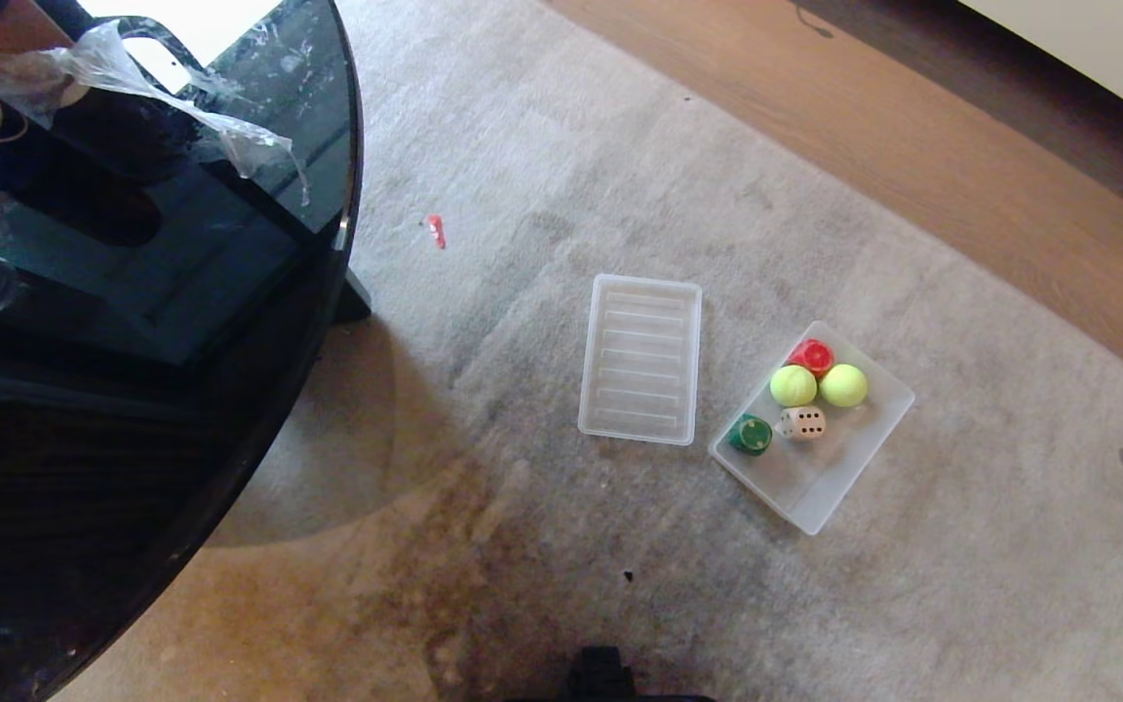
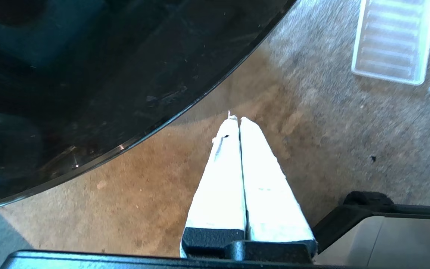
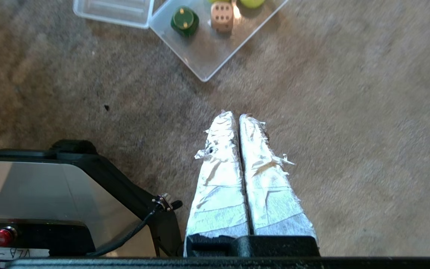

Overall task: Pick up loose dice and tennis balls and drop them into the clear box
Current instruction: Pick up toys out of the box

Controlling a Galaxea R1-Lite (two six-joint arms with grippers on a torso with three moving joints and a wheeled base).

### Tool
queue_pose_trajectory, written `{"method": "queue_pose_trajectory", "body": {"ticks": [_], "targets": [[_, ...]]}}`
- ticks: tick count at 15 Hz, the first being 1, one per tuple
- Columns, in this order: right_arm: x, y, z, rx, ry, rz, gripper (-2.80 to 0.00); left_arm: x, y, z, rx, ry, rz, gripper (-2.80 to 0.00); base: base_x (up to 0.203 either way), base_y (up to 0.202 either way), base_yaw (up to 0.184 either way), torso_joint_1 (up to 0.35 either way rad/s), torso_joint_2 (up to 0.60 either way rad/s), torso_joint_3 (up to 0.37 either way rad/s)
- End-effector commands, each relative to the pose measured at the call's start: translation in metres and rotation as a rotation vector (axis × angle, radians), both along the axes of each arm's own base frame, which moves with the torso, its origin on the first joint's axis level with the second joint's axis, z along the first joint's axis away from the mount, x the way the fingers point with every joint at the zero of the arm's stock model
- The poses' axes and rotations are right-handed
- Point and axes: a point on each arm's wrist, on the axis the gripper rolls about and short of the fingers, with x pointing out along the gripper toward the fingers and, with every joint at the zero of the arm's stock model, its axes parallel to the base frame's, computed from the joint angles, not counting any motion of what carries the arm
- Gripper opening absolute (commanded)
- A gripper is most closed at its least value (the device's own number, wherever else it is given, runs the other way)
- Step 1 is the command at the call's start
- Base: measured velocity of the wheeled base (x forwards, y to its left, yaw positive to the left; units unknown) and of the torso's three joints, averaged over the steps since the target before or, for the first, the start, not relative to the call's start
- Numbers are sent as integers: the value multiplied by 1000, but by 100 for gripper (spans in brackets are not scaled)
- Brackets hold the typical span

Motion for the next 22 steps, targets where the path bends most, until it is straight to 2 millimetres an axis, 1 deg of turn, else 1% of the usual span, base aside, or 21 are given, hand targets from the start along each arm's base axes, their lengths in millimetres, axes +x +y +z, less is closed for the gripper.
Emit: {"method": "queue_pose_trajectory", "body": {"ticks": [1, 22], "targets": [[0, 0, 0, -1, 4, 1, -280, 0, 0, 0, 0, 1, 0, -280, 0, 0, 0, 2, 1, 198], [0, 0, 0, -1, 4, 1, -280, 0, 0, 0, -2, 2, 0, -280, 0, 0, 0, 2, 3, 203]]}}
